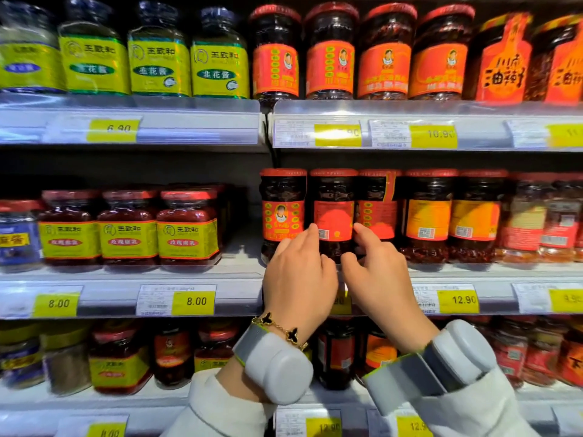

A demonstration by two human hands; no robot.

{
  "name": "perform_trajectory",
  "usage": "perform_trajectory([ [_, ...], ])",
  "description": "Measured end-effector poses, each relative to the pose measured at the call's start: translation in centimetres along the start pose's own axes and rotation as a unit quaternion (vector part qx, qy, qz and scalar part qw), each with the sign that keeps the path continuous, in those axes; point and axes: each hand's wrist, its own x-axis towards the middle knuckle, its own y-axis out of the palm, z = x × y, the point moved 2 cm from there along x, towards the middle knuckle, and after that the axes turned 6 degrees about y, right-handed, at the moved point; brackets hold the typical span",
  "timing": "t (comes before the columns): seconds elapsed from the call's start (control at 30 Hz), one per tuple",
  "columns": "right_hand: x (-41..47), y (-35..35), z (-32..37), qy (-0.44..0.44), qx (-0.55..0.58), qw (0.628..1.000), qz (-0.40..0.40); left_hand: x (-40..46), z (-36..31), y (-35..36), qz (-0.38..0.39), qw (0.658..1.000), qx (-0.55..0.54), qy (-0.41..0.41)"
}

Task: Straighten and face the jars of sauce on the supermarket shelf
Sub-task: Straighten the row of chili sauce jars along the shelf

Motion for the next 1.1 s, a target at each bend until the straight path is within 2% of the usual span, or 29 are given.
perform_trajectory([
  [0.2, -0.2, -0.5, 0.4, 0.061, 0.076, 0.995, -0.022, 0.1, -0.3, 0.4, 0.018, 0.999, -0.004, -0.029],
  [0.47, -0.7, -0.9, 0.2, 0.08, 0.131, 0.986, -0.067, -0.1, 0.1, 0.5, 0.026, 0.998, -0.021, -0.049],
  [0.6, -0.3, -0.5, 0.5, 0.06, 0.105, 0.992, -0.036, -0.6, -0.2, 0.2, -0.012, 0.999, -0.009, -0.044],
  [0.7, -0.2, -0.3, 0.6, 0.062, 0.101, 0.993, -0.014, -0.5, -0.4, 0.2, -0.007, 0.999, 0.015, -0.032],
  [0.8, -0.3, -0.8, 0.3, 0.09, 0.144, 0.985, -0.036, -0.4, -0.2, 0.0, -0.005, 0.999, 0.006, -0.05],
  [0.97, -0.4, -1.0, 0.0, 0.091, 0.147, 0.983, -0.06, -0.4, -0.5, -0.2, -0.011, 0.999, -0.004, -0.042],
  [1.1, -0.2, -0.8, -0.2, 0.066, 0.095, 0.992, -0.043, -0.6, -0.8, -0.5, -0.034, 0.999, -0.005, -0.035],
])
